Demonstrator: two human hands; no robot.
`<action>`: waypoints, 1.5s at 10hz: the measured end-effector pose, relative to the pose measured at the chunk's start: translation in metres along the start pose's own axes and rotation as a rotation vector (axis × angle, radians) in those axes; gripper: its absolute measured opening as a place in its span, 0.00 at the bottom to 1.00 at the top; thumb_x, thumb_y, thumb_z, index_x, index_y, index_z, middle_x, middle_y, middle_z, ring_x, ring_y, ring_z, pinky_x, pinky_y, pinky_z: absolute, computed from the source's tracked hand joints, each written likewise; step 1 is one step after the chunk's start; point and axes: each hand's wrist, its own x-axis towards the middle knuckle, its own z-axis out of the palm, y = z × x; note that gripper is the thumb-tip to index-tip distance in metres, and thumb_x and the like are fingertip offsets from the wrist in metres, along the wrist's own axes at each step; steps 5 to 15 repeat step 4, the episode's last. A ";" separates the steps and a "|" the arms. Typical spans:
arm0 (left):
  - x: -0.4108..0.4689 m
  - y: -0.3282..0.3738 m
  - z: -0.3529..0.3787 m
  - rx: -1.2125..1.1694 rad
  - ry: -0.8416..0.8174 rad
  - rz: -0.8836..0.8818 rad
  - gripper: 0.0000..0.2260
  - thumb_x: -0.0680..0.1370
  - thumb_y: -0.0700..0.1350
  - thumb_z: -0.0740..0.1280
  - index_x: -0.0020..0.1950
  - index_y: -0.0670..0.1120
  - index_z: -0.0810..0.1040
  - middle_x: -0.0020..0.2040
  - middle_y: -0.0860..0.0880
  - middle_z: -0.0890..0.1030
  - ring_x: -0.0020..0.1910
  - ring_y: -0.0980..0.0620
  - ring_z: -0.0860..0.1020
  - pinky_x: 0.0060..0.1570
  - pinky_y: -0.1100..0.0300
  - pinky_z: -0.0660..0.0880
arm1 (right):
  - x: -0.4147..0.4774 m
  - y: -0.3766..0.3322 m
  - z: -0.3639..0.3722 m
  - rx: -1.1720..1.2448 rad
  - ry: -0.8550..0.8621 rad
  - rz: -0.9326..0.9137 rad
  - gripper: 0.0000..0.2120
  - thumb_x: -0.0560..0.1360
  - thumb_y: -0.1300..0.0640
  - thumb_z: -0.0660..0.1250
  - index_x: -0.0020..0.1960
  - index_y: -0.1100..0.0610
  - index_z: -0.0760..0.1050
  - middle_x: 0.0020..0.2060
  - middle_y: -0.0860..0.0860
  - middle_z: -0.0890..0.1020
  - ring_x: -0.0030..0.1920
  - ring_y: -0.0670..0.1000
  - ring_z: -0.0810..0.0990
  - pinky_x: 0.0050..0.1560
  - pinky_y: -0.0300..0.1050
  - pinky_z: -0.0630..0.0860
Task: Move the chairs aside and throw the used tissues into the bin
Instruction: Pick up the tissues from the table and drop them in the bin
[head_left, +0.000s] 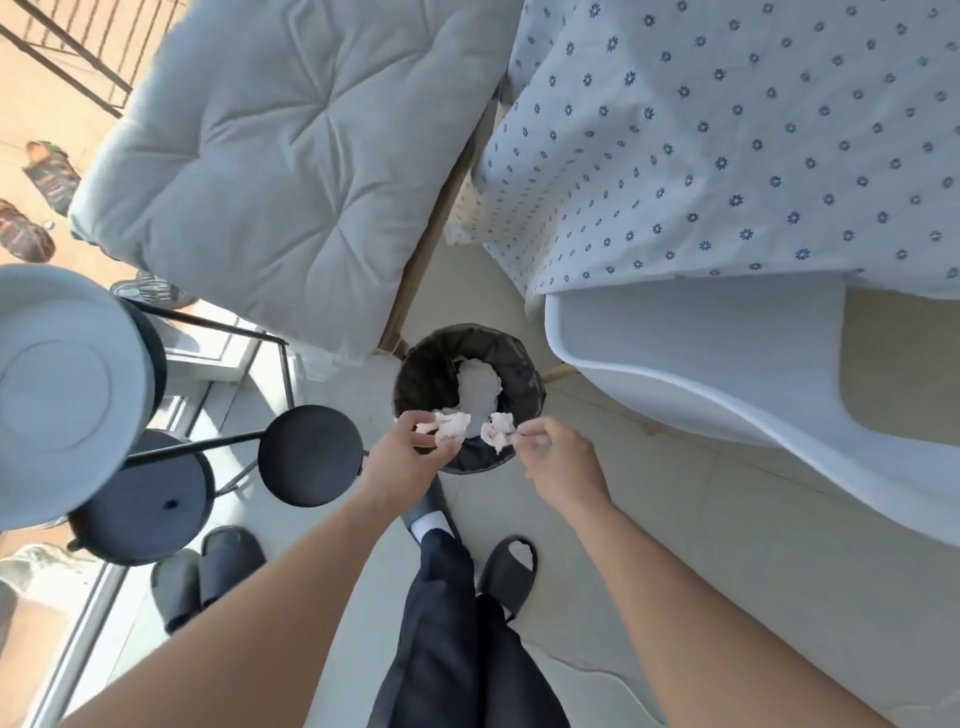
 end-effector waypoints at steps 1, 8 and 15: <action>-0.008 0.007 -0.004 0.029 -0.007 0.010 0.25 0.78 0.59 0.73 0.73 0.58 0.71 0.61 0.53 0.81 0.53 0.49 0.83 0.53 0.51 0.83 | -0.008 -0.001 -0.004 0.003 -0.003 -0.016 0.04 0.79 0.46 0.69 0.52 0.44 0.80 0.49 0.42 0.85 0.45 0.51 0.86 0.49 0.49 0.83; -0.081 0.051 -0.042 0.050 0.038 0.090 0.24 0.80 0.56 0.71 0.75 0.55 0.72 0.59 0.56 0.83 0.52 0.53 0.84 0.46 0.58 0.81 | -0.079 -0.068 -0.061 0.022 -0.017 -0.119 0.10 0.81 0.45 0.66 0.59 0.47 0.79 0.55 0.41 0.83 0.55 0.42 0.78 0.50 0.37 0.70; -0.081 0.051 -0.042 0.050 0.038 0.090 0.24 0.80 0.56 0.71 0.75 0.55 0.72 0.59 0.56 0.83 0.52 0.53 0.84 0.46 0.58 0.81 | -0.079 -0.068 -0.061 0.022 -0.017 -0.119 0.10 0.81 0.45 0.66 0.59 0.47 0.79 0.55 0.41 0.83 0.55 0.42 0.78 0.50 0.37 0.70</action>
